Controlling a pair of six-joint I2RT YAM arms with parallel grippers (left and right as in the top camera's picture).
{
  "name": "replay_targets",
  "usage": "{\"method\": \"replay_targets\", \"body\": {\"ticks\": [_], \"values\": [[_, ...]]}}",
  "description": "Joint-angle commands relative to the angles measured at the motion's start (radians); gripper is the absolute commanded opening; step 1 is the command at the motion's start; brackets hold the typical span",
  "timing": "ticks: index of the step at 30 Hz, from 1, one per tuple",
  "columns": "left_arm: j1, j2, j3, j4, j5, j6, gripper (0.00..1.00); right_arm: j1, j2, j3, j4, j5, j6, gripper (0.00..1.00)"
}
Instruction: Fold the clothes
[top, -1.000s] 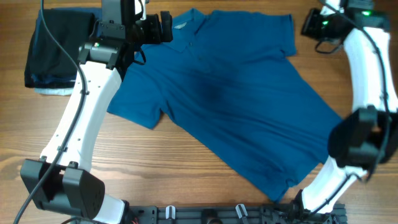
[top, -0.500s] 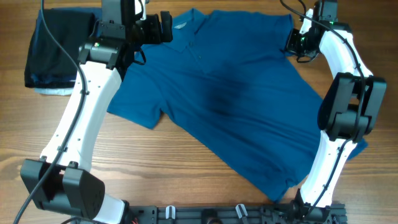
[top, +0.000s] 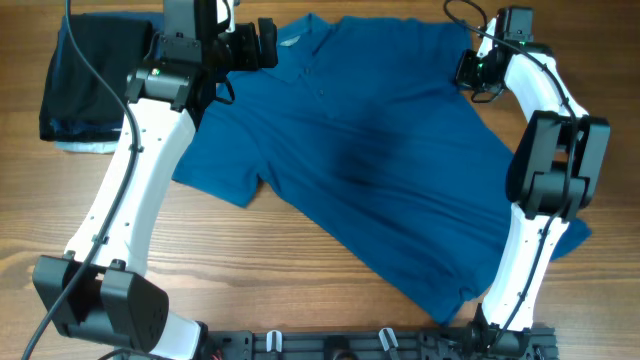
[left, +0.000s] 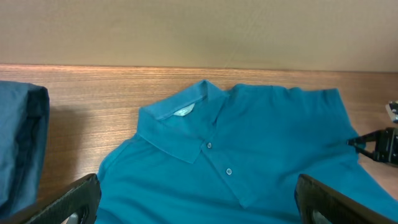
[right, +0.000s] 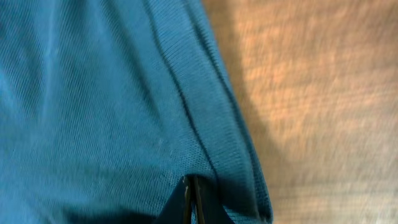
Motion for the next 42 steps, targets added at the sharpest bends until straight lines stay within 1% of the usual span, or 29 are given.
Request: {"method": "replay_targets", "body": {"ticks": [1, 11, 14, 16, 18, 19, 20, 22, 23, 25, 26, 27, 28, 29, 31, 33, 35, 36, 37, 39, 42], "values": [[0.004, 0.006, -0.005, 0.002, -0.002, -0.006, 1.00, 0.001, 0.098, -0.014, 0.061, 0.134, 0.010, 0.04], [0.004, 0.006, -0.005, 0.002, -0.002, -0.006, 1.00, -0.001, 0.156, -0.014, 0.333, 0.310, 0.000, 0.04], [0.004, 0.006, -0.005, 0.002, -0.002, -0.006, 1.00, -0.001, 0.156, 0.013, 0.423, 0.319, -0.067, 0.04], [0.004, 0.006, -0.005, 0.002, -0.002, -0.006, 1.00, -0.001, 0.151, 0.065, 0.418, 0.315, -0.089, 0.07], [0.004, 0.006, -0.005, 0.002, -0.002, -0.006, 1.00, 0.000, 0.128, 0.133, 0.396, 0.296, -0.111, 0.12], [0.004, 0.006, -0.005, 0.002, -0.002, -0.006, 1.00, 0.000, 0.109, 0.155, 0.390, 0.294, -0.119, 0.17], [0.004, 0.006, -0.005, 0.002, -0.002, -0.006, 1.00, 0.000, 0.080, 0.176, 0.384, 0.292, -0.131, 0.28], [0.004, 0.006, -0.005, 0.002, -0.002, -0.006, 1.00, 0.000, -0.016, 0.218, 0.357, 0.289, -0.127, 0.43], [0.004, 0.006, -0.005, 0.002, -0.002, -0.006, 1.00, 0.000, -0.076, 0.233, 0.310, 0.289, -0.110, 0.45], [0.004, 0.006, -0.005, 0.002, -0.002, -0.006, 1.00, 0.000, -0.220, 0.240, 0.145, 0.289, -0.035, 0.45], [0.004, 0.006, -0.005, 0.002, -0.002, -0.006, 1.00, -0.002, -0.277, 0.240, 0.056, 0.289, -0.001, 0.45], [0.004, 0.006, -0.005, 0.002, -0.002, -0.006, 1.00, -0.006, -0.357, 0.240, -0.081, 0.289, 0.042, 0.43], [0.004, 0.006, -0.005, 0.002, -0.002, -0.006, 1.00, -0.010, -0.408, 0.240, -0.179, 0.290, 0.061, 0.41], [0.004, 0.006, -0.005, 0.002, -0.002, -0.006, 1.00, -0.018, -0.452, 0.240, -0.274, 0.289, 0.076, 0.33], [0.004, 0.006, -0.005, 0.002, -0.002, -0.006, 1.00, -0.046, -0.542, 0.239, -0.514, 0.289, 0.117, 0.20], [0.004, 0.006, -0.005, 0.002, -0.002, -0.006, 1.00, -0.081, -0.592, 0.239, -0.709, 0.289, 0.156, 0.13], [0.004, 0.006, -0.005, 0.002, -0.002, -0.006, 1.00, -0.114, -0.612, 0.238, -0.848, 0.290, 0.183, 0.04], [0.004, 0.006, -0.005, 0.002, -0.002, -0.006, 1.00, -0.140, -0.616, 0.234, -0.927, 0.290, 0.214, 0.04], [0.004, 0.006, -0.005, 0.002, -0.002, -0.006, 1.00, -0.163, -0.616, 0.225, -0.980, 0.290, 0.235, 0.05], [0.004, 0.006, -0.005, 0.002, -0.002, -0.006, 1.00, -0.194, -0.616, 0.191, -1.024, 0.289, 0.253, 0.05], [0.004, 0.006, -0.005, 0.002, -0.002, -0.006, 1.00, -0.245, -0.616, 0.060, -1.017, 0.276, 0.266, 0.04]]}}
